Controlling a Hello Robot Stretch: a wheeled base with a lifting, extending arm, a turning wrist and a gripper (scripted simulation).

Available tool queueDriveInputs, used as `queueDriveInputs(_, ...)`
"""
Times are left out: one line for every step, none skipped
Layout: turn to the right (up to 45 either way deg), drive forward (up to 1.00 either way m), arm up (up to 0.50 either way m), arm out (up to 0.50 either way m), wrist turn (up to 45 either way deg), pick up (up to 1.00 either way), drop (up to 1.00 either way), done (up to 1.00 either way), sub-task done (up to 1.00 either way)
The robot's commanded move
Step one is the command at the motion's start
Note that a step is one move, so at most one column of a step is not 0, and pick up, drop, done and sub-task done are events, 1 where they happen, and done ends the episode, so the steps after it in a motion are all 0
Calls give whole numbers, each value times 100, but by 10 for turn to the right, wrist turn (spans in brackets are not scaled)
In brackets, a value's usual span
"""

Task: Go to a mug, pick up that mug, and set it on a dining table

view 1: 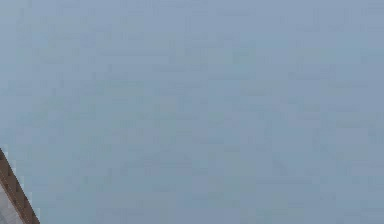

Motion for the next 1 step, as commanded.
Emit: queueDriveInputs(0, 0, 10, 0, 0, 0, 0, 0, 0)
